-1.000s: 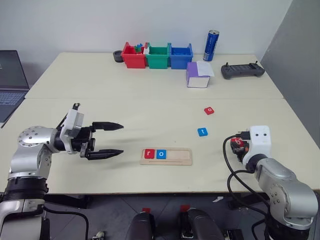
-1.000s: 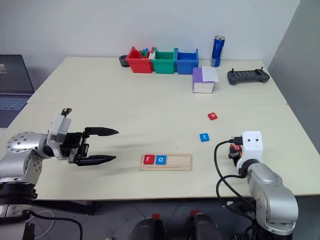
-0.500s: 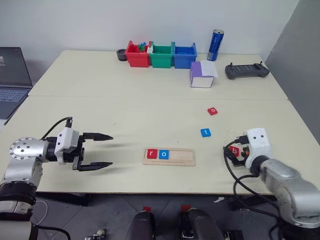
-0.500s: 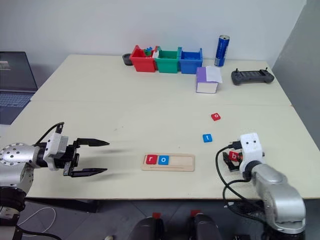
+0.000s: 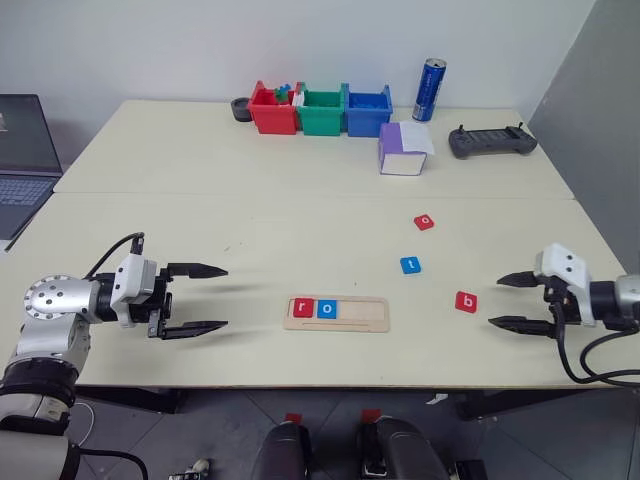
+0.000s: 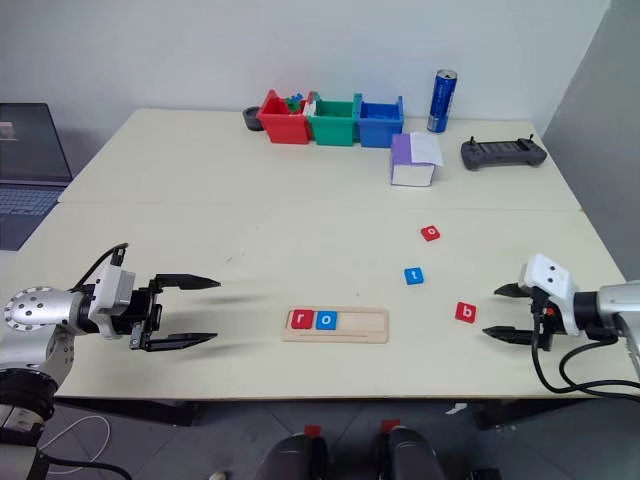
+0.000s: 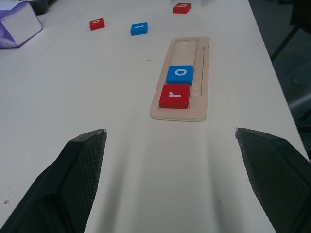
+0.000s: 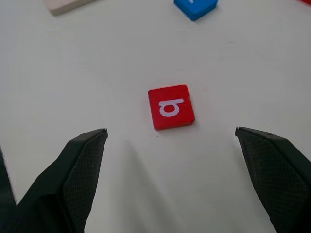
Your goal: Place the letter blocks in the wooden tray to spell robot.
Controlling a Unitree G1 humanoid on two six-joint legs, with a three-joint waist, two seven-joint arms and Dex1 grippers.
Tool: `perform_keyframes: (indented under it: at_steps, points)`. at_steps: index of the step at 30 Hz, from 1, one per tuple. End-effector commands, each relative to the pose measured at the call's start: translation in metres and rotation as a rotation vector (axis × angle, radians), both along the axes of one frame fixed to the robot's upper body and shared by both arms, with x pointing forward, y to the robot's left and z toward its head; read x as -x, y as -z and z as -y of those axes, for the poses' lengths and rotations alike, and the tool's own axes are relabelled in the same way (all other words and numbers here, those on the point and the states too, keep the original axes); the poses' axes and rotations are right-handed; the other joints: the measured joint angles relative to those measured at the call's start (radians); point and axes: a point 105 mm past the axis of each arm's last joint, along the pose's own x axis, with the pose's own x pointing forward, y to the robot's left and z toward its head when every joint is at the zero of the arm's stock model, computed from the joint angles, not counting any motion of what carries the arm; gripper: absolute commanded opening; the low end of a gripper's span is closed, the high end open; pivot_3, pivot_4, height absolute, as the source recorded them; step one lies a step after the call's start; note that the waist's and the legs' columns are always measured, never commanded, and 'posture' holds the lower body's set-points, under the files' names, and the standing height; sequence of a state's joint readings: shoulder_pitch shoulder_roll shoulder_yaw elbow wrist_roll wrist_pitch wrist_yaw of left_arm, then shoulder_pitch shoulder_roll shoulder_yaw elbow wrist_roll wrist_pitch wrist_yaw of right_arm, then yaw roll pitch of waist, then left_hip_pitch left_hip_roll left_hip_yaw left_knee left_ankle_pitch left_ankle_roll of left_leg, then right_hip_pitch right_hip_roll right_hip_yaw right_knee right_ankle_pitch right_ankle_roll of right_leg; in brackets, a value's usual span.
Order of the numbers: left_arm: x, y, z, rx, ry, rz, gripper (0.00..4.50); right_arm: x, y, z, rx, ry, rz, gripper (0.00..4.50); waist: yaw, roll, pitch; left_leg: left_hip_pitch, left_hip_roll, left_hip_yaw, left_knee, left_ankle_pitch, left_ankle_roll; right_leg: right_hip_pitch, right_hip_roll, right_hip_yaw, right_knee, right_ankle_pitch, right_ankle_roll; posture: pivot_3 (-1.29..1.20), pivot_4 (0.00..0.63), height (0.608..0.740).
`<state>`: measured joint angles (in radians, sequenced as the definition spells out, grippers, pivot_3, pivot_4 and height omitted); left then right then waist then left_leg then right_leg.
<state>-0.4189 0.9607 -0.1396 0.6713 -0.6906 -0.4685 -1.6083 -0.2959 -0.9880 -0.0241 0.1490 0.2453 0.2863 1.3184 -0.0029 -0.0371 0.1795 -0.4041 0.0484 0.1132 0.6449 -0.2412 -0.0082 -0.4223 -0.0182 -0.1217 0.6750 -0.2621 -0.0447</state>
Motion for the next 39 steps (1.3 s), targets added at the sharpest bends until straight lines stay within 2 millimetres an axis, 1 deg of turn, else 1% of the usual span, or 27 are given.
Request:
perform_keyframes:
  at_steps: [1,4,7,8,10,14,16,17,19,21,23,24,26,29,33,35,39]
  points:
    - [0.003,-0.011,-0.006,-0.011,0.001,0.035,4.5,-0.007,0.001,-0.005,0.015,-0.068,0.019,4.48,0.001,0.0,0.0,0.0,0.0,0.0,0.0,0.0,0.0,0.0,0.0,0.0,0.001,0.0,0.0,0.0,0.15,0.74]
    - [0.004,-0.013,-0.01,0.009,-0.019,0.025,4.5,-0.011,0.016,-0.009,0.023,-0.07,0.004,4.48,0.004,0.0,0.0,0.0,0.0,0.0,0.0,0.0,0.0,0.0,0.0,0.0,0.001,0.0,0.0,0.0,0.15,0.74]
    - [0.005,-0.012,-0.012,-0.008,-0.021,0.019,4.5,-0.01,0.024,-0.012,0.014,-0.075,-0.022,4.48,0.006,0.0,0.0,0.0,0.0,0.001,0.001,0.0,0.0,0.0,-0.002,0.0,0.001,0.0,0.0,0.0,0.15,0.74]
    - [0.005,-0.013,-0.012,-0.014,-0.021,0.02,4.5,-0.009,0.027,-0.013,0.014,-0.077,-0.03,4.32,0.006,0.0,0.0,0.0,-0.001,0.001,0.001,0.0,0.0,0.0,-0.002,0.0,0.002,0.0,0.0,0.0,0.15,0.74]
    - [0.005,-0.015,-0.013,-0.017,-0.023,0.026,4.5,-0.012,0.035,-0.012,0.02,-0.057,-0.035,3.92,0.007,0.0,0.0,0.0,-0.001,0.001,0.001,0.0,0.0,0.001,-0.002,0.0,0.002,0.0,0.0,0.0,0.15,0.74]
    - [0.003,-0.017,-0.014,-0.021,-0.029,0.039,4.5,-0.015,0.047,-0.01,0.035,-0.028,-0.047,2.44,0.007,0.0,0.0,0.003,0.0,0.001,0.001,0.0,0.0,0.002,-0.002,0.0,0.003,0.0,0.0,0.0,0.15,0.74]
    - [0.003,-0.018,-0.015,-0.019,-0.033,0.041,4.5,-0.017,0.044,-0.01,0.022,-0.023,-0.037,1.7,0.007,-0.001,-0.001,0.003,0.0,0.001,0.001,0.0,0.0,0.002,-0.002,0.0,0.003,0.0,0.0,0.0,0.15,0.74]
    - [0.003,-0.018,-0.015,-0.018,-0.034,0.042,4.5,-0.017,0.042,-0.01,0.02,-0.027,-0.031,1.45,0.007,-0.001,-0.001,0.003,0.0,0.001,0.001,0.0,0.0,0.002,-0.002,0.0,0.004,0.0,0.0,0.0,0.15,0.74]
    - [0.003,-0.018,-0.015,-0.018,-0.034,0.042,4.5,-0.018,0.033,-0.014,0.024,-0.057,-0.017,1.46,0.007,-0.001,-0.001,0.003,0.0,0.001,0.002,0.0,0.0,0.002,-0.002,0.0,0.004,0.0,0.0,0.0,0.15,0.74]
    - [0.003,-0.018,-0.015,-0.019,-0.036,0.041,4.5,-0.017,0.019,-0.025,0.01,-0.11,-0.002,1.46,0.007,0.0,-0.001,0.003,0.0,0.001,0.002,0.0,0.0,0.002,-0.002,0.0,0.004,0.0,0.0,0.0,0.15,0.74]
    - [0.003,-0.018,-0.016,-0.024,-0.037,0.041,4.5,-0.012,-0.004,-0.052,-0.007,-0.223,0.018,1.46,0.005,0.0,0.0,0.003,0.0,0.001,0.001,0.0,0.0,0.002,-0.002,0.0,0.004,0.0,0.0,0.0,0.15,0.74]
    - [0.003,-0.018,-0.016,-0.027,-0.037,0.041,4.5,-0.007,-0.012,-0.065,-0.006,-0.279,0.024,1.46,0.003,0.001,0.0,0.003,0.0,0.001,0.001,0.0,0.0,0.001,-0.002,0.0,0.005,0.0,-0.001,0.0,0.15,0.74]
    - [0.003,-0.018,-0.017,-0.031,-0.038,0.046,4.5,0.004,-0.021,-0.092,0.009,-0.384,0.039,1.46,0.0,0.001,0.001,0.003,0.001,0.001,0.001,0.0,0.0,0.0,-0.001,0.001,0.005,0.0,-0.001,0.0,0.15,0.74]
    - [0.005,-0.017,-0.017,-0.04,-0.035,0.046,4.5,0.005,-0.023,-0.125,0.019,-0.434,0.072,1.46,0.002,0.001,0.0,0.003,0.002,0.001,0.001,0.0,0.0,0.001,0.0,0.0,0.005,-0.001,-0.001,0.0,0.15,0.74]
    - [0.007,-0.014,-0.016,-0.04,-0.027,0.043,4.5,-0.002,-0.017,-0.155,0.047,-0.448,0.096,1.46,0.004,0.001,0.0,0.002,0.0,0.001,0.002,0.0,0.0,0.001,-0.002,0.0,0.005,-0.001,-0.001,0.0,0.15,0.74]
    - [0.009,-0.012,-0.015,-0.038,-0.022,0.039,4.5,-0.006,-0.011,-0.166,0.053,-0.449,0.095,1.46,0.004,0.001,0.0,0.002,0.0,0.001,0.002,0.0,0.0,0.0,-0.002,0.001,0.005,-0.001,-0.001,0.0,0.15,0.74]
    - [0.013,-0.008,-0.014,-0.041,-0.016,0.034,4.5,-0.015,0.001,-0.178,0.076,-0.441,0.102,1.46,0.005,0.0,0.0,0.002,0.0,0.001,0.002,0.0,0.0,0.001,-0.002,0.0,0.005,-0.001,-0.001,0.0,0.15,0.74]
